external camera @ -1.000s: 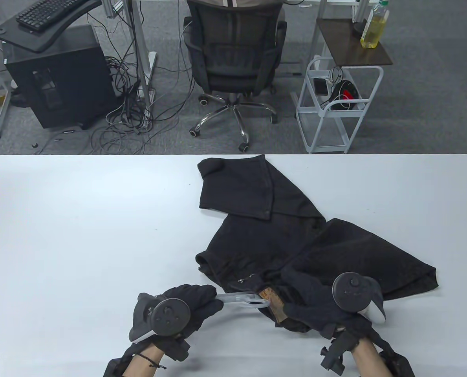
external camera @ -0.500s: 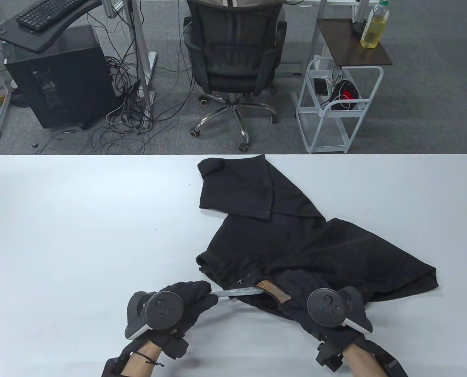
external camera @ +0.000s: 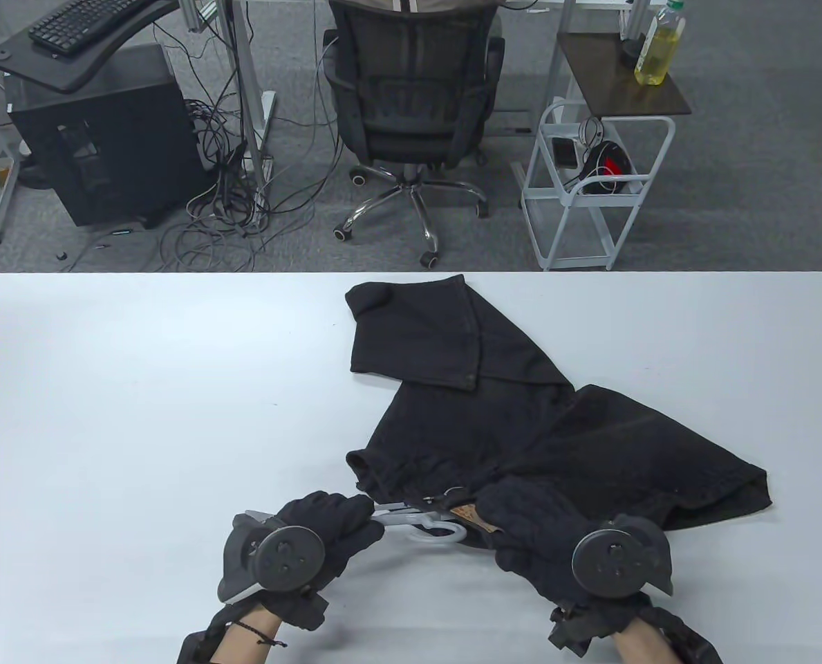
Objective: Hang trousers on hanger
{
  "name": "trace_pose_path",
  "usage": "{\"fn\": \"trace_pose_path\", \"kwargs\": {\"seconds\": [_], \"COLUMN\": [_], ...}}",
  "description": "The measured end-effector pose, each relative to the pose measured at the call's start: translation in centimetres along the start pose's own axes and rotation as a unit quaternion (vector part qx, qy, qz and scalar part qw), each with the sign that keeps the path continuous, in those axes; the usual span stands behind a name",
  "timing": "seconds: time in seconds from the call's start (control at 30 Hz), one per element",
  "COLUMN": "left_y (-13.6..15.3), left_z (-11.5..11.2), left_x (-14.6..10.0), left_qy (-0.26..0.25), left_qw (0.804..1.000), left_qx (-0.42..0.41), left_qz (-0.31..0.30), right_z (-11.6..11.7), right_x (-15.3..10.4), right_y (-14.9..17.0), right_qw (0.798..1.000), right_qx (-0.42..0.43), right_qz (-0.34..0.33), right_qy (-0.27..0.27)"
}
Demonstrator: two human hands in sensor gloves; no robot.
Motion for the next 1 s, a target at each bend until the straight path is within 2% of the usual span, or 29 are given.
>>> {"fn": "trace_pose_path", "kwargs": {"seconds": [0.2, 0.37, 0.5, 0.73, 1.0], "left_y": [0.1, -0.8, -1.6, -2.7, -2.6], "left_z": [-0.5, -1.0, -1.2, -1.8, -1.4], "left_x": [0.1, 0.1, 0.2, 0.2, 0.2], "left_qy": [0.009, 0.021, 0.034, 0.049, 0.045], "left_qw": [1.0, 0.999, 0.996, 0.995, 0.995], "left_qx": [-0.016, -0.026, -0.085, -0.076, -0.073], "left_qz": [0.014, -0.007, -0.024, -0.041, -0.045], "right_z": [-0.4, 1.0, 2.2, 3.5, 2.4], "right_x": [-0.2, -0.1, 0.0, 0.1, 0.0], "right_y": [-1.4, -2.3, -2.2, -2.8, -2.8], "right_qw": [0.999, 0.998, 0.998, 0.997, 0.997], "right_qx": [0.013, 0.032, 0.032, -0.007, 0.014], "right_qz": [-0.029, -0.044, -0.045, -0.058, -0.069], "right_qy": [0.013, -0.01, -0.036, -0.044, 0.023]}}
Point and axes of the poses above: the tracker on the back of each hand, its own y axis roughly to the little-finger side, its own x axis roughly from the wrist to the fingertips, z = x × y, the point moved 5 cm from there along x, roughly from the wrist to the fingertips
